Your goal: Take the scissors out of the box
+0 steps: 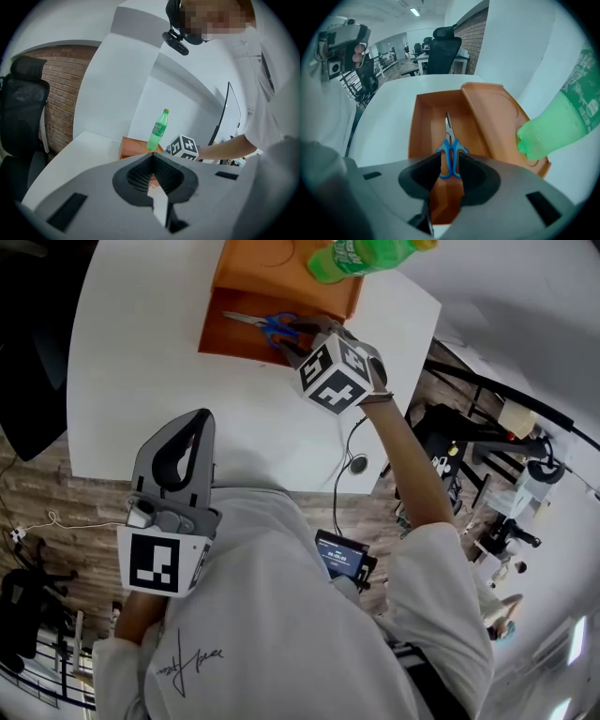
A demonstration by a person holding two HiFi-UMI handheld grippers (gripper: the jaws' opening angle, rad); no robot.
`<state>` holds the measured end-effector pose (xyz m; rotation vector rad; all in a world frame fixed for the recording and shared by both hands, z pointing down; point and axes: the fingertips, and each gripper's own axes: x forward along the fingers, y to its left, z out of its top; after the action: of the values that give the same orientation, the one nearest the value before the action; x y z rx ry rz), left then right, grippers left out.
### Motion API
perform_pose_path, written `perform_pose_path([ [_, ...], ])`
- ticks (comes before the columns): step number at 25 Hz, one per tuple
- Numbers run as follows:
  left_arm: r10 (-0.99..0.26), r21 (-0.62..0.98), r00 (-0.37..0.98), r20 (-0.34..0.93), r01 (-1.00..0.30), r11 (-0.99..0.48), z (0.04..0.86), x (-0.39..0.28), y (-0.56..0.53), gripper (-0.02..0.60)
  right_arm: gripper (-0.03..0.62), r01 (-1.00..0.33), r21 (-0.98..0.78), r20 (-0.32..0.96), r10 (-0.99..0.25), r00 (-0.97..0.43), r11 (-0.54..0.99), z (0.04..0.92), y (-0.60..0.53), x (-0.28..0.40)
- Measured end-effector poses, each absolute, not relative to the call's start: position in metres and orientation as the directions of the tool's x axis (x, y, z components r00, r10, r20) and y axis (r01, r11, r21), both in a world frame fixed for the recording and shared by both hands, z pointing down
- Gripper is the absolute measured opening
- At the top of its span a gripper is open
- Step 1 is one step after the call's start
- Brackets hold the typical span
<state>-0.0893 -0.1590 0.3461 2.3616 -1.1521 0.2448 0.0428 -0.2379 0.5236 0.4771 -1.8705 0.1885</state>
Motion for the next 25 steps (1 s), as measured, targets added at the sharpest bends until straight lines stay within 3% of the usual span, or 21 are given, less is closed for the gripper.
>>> perform_pose_path([
  [25, -0.687, 0.399, 0.616, 0.385, -0.783, -0.478, 0.361, -0.1, -0.171, 0.006, 0.133, -0.334, 0.065, 0.971, -0.137, -0.195, 0.94, 0.552, -0.241, 0.037],
])
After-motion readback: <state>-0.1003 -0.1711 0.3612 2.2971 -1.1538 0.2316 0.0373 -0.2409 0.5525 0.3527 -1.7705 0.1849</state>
